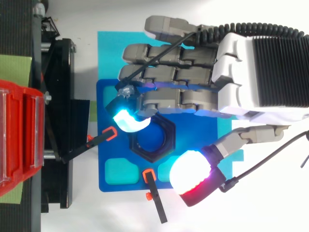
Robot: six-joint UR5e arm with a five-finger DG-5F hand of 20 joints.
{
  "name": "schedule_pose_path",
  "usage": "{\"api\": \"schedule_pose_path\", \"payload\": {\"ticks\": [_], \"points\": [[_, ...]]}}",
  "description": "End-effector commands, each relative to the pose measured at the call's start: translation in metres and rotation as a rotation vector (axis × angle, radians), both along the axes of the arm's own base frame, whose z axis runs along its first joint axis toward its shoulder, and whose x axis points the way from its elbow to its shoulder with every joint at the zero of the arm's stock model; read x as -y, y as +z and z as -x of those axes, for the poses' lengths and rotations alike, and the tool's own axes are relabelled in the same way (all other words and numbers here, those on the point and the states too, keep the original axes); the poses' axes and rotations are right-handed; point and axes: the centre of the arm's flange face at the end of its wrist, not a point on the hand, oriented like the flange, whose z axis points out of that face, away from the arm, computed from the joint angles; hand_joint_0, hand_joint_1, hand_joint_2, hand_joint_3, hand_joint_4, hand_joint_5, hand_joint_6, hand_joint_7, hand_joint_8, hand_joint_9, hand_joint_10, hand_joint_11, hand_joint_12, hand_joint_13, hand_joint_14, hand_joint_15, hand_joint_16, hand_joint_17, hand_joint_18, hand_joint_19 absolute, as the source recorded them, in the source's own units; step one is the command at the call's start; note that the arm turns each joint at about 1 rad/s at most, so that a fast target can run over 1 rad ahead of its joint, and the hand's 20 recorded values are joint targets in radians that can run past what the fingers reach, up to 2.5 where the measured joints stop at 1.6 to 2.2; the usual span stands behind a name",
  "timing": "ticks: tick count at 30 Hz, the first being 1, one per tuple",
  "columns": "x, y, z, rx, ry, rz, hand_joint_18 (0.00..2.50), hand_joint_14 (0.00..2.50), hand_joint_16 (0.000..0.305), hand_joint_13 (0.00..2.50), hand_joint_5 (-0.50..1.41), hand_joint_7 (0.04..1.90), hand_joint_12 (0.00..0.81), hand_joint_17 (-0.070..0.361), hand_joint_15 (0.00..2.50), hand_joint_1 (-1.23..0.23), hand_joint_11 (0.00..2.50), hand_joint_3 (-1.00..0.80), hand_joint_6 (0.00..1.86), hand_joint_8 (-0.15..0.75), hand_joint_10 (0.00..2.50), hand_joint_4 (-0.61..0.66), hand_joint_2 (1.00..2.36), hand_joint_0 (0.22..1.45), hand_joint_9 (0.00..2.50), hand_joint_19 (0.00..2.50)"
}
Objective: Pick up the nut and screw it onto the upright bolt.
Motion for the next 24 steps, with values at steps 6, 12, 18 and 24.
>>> {"api": "schedule_pose_path", "payload": {"ticks": [6, 12, 18, 24], "points": [[0.007, 0.000, 0.001, 0.000, 0.002, 0.004, 0.10, 0.00, 0.024, 0.45, -0.12, 1.15, 0.260, 0.054, 0.00, -0.22, 0.00, -0.50, 0.50, 0.226, 0.00, 0.19, 1.00, 0.50, 0.52, 0.00], [0.017, -0.002, 0.003, -0.019, 0.006, 0.011, 0.12, 0.00, 0.023, 0.48, -0.10, 1.27, 0.250, 0.051, 0.00, -0.22, 0.00, -0.50, 0.50, 0.232, 0.00, 0.19, 1.00, 0.50, 0.55, 0.00], [0.024, -0.004, 0.006, -0.037, 0.015, 0.019, 0.16, 0.00, 0.021, 0.52, -0.07, 1.36, 0.240, 0.047, 0.00, -0.23, 0.00, -0.50, 0.50, 0.239, 0.00, 0.19, 1.00, 0.51, 0.60, 0.00], [0.035, -0.009, 0.013, -0.089, 0.026, 0.054, 0.19, 0.00, 0.019, 0.56, -0.03, 1.42, 0.224, 0.042, 0.00, -0.20, 0.00, -0.50, 0.50, 0.235, 0.00, 0.19, 1.00, 0.52, 0.67, 0.00]]}}
